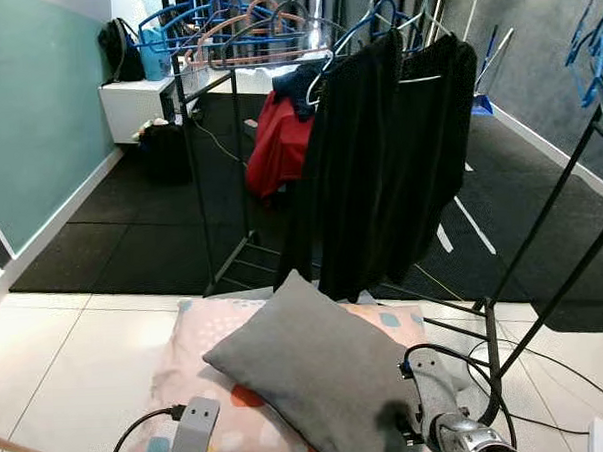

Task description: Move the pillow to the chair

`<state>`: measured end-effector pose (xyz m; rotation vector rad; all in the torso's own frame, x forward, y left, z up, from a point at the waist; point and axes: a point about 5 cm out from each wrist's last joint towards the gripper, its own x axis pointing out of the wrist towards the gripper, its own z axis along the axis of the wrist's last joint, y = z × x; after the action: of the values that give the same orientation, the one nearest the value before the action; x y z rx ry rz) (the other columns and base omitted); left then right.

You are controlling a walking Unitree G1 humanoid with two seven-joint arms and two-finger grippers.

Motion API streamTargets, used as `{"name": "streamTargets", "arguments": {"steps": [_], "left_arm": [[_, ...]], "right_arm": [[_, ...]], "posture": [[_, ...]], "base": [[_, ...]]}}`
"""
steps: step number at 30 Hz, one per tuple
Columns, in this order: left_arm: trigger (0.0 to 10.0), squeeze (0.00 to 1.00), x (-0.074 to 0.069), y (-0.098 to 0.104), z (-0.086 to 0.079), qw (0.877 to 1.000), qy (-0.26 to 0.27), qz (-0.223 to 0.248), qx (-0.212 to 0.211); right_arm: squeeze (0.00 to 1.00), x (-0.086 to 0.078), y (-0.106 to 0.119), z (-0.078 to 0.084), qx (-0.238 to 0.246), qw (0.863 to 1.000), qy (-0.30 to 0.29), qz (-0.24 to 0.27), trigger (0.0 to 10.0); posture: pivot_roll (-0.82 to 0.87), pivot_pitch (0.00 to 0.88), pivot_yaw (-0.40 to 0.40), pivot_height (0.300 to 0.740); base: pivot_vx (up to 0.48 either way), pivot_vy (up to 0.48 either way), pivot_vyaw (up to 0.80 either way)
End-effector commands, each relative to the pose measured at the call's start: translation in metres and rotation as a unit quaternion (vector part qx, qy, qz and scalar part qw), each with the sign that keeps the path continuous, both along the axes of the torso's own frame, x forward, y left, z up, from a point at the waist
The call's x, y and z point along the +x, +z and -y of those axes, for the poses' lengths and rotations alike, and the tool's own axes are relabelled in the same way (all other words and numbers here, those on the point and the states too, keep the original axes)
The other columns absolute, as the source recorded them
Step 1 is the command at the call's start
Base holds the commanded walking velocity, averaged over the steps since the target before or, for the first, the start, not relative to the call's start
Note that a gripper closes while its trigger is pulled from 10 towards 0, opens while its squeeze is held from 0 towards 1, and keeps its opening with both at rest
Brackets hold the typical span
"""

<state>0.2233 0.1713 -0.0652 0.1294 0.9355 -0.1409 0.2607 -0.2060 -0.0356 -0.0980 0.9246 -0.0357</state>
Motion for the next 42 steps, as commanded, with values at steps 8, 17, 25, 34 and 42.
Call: {"name": "streamTargets", "arguments": {"steps": [8,17,25,34,42], "left_arm": [[10.0,0.00,-0.001,0.000,-0.003,1.000,0.002,-0.004,0.008],[10.0,0.00,-0.002,-0.001,-0.004,1.000,0.003,-0.004,0.007],[10.0,0.00,-0.002,-0.001,-0.004,1.000,0.001,-0.002,0.007],[10.0,0.00,-0.004,-0.002,-0.004,1.000,0.000,-0.003,0.006],[10.0,0.00,-0.006,-0.003,-0.005,1.000,-0.005,-0.008,0.007]], "right_arm": [[0.00,-0.007,-0.006,-0.003,0.056,0.994,-0.097,-0.009,10.0],[0.00,-0.006,-0.006,-0.009,0.141,0.974,-0.171,0.043,10.0],[0.00,-0.001,0.001,-0.009,0.184,0.943,-0.241,0.137,10.0],[0.00,0.054,0.101,0.105,0.201,0.877,-0.317,0.301,10.0],[0.00,0.057,0.117,0.118,0.241,0.849,-0.335,0.330,10.0]], "posture": [[-0.16,0.000,-0.077,0.675],[-0.16,0.000,-0.076,0.635],[-0.16,0.000,-0.070,0.605],[-0.16,0.000,-0.067,0.585],[-0.17,0.000,-0.059,0.565]], "base": [[0.000,0.000,0.00],[0.000,0.000,0.00],[0.000,0.000,0.00],[0.000,0.000,0.00],[0.000,0.000,0.00]]}}
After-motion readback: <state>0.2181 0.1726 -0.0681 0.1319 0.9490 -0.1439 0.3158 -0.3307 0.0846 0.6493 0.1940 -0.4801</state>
